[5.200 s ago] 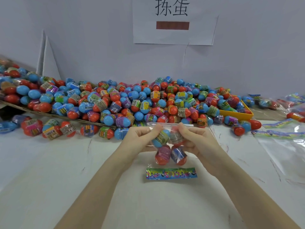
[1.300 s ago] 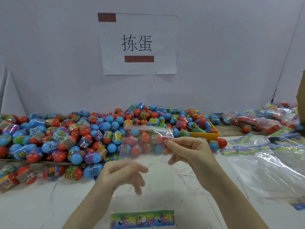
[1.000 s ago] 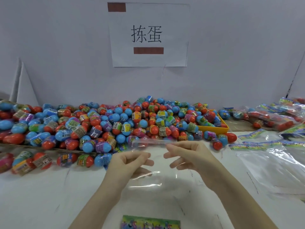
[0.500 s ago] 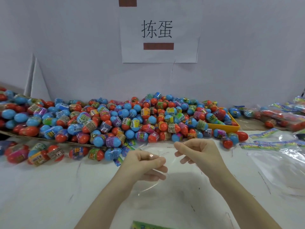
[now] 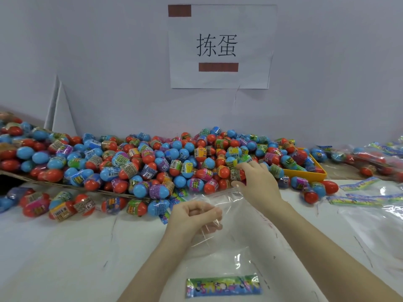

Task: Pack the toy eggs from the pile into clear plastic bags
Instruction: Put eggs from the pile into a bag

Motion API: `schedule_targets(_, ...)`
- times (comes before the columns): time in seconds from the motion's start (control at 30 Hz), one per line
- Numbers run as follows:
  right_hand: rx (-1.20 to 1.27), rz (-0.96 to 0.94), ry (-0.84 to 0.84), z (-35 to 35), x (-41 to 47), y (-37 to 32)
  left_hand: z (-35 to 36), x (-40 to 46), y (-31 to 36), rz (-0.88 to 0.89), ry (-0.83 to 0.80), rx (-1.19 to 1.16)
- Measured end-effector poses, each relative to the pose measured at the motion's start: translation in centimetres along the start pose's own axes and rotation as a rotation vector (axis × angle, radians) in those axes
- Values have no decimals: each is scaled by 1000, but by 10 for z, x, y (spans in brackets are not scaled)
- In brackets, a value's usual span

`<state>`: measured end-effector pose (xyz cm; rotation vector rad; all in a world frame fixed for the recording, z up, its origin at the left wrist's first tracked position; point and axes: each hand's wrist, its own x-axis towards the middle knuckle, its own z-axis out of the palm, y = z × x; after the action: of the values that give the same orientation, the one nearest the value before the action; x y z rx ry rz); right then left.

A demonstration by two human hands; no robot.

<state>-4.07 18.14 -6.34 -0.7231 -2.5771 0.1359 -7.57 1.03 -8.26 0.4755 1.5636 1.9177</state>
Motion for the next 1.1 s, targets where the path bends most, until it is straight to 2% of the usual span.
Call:
schedule_targets(0.23,-24,-36,73,2,-1,8,1,2,-3,3,-4,59)
schedule_targets(0.33,363,43,236,-20,-10,8,2,0,-1,25,8,66)
schedule_targets(0.37,542,44,224,-29,-15,8,4,-1,-1,33,12,68)
schedule_targets(0.43,831,-40,37,-49,-28,4,6,-2,-1,57,8,86)
schedule_targets(0.5,904,-179,-187,-64,-42,-2,9,-5,0,92,-13,109)
schedule_targets(0.6,691,-267,-288,-73,-53,-7,11,-9,2,142,-30,133)
schedule_targets(0.77,286,-257,-229,-73,-54,-5,12,-12,3,169,-84,143)
schedule_targets(0.87,56,-343,-187,-71,-54,-3,12,-12,4,153,-114,126)
schedule_targets(0.97,-5,-395,-210,-70,-55,-3,12,-12,4,135,-133,123)
schedule_targets(1.1,46,-428,-241,-67,-55,-7,12,-14,3,125,-150,125)
